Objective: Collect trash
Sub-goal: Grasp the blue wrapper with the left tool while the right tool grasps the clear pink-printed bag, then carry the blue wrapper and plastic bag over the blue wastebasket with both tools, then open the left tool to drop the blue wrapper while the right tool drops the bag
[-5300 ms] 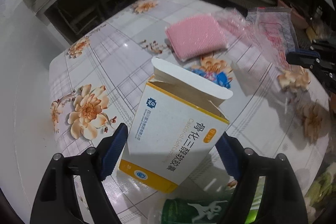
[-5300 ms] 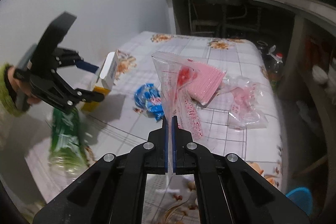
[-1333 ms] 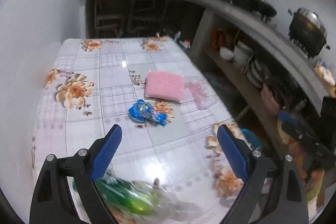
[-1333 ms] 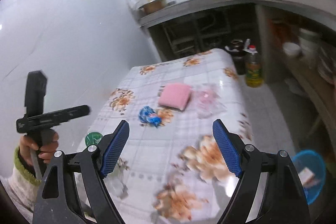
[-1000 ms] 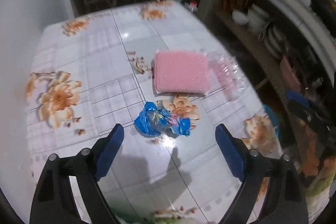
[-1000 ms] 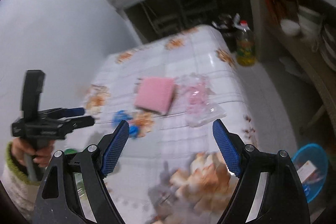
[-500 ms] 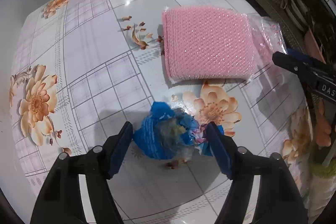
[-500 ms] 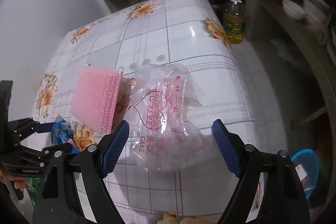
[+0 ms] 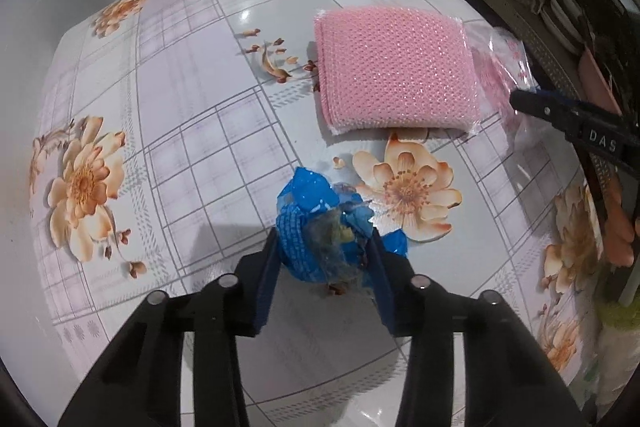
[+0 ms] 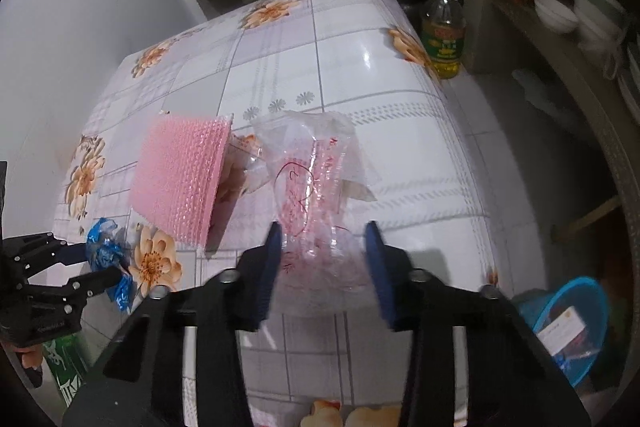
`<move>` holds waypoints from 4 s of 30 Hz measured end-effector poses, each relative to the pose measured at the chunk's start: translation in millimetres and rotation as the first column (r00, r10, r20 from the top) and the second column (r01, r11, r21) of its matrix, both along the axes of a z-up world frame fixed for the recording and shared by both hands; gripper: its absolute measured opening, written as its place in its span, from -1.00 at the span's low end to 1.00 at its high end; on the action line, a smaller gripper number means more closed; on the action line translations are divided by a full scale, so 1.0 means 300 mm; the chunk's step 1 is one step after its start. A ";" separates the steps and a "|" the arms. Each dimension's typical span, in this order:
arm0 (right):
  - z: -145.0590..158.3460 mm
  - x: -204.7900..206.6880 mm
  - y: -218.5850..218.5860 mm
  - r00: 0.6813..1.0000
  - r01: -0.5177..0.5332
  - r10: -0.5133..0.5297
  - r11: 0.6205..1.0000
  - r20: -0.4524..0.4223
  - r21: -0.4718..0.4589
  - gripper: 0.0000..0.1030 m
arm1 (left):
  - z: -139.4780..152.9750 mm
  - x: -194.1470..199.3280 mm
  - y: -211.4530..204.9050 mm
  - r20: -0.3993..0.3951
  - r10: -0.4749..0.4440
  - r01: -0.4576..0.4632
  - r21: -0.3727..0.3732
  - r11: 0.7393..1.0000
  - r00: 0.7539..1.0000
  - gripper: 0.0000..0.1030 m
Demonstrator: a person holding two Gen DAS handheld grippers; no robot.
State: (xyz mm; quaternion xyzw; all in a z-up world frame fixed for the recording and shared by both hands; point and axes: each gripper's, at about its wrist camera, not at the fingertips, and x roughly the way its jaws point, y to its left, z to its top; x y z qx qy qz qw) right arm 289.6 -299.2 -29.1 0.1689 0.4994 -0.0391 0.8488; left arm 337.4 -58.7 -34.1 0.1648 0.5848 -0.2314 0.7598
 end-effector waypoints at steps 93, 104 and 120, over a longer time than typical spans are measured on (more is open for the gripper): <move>0.127 -1.248 -0.445 0.780 0.547 -0.610 0.773 0.139 0.321 -0.62 | 0.243 -0.808 -0.645 0.253 -0.357 0.419 -0.268 0.867 0.899 -0.39; 0.015 -1.348 -0.594 0.692 0.666 -0.718 0.673 0.072 0.321 -0.61 | 0.156 -0.755 -0.902 0.107 -0.407 0.419 -0.323 0.849 0.907 -0.39; -0.333 -1.265 -0.832 0.637 0.758 -0.758 0.581 -0.140 0.297 -0.57 | -0.188 -0.694 -1.425 -0.156 -0.483 0.434 -0.265 0.861 0.862 -0.36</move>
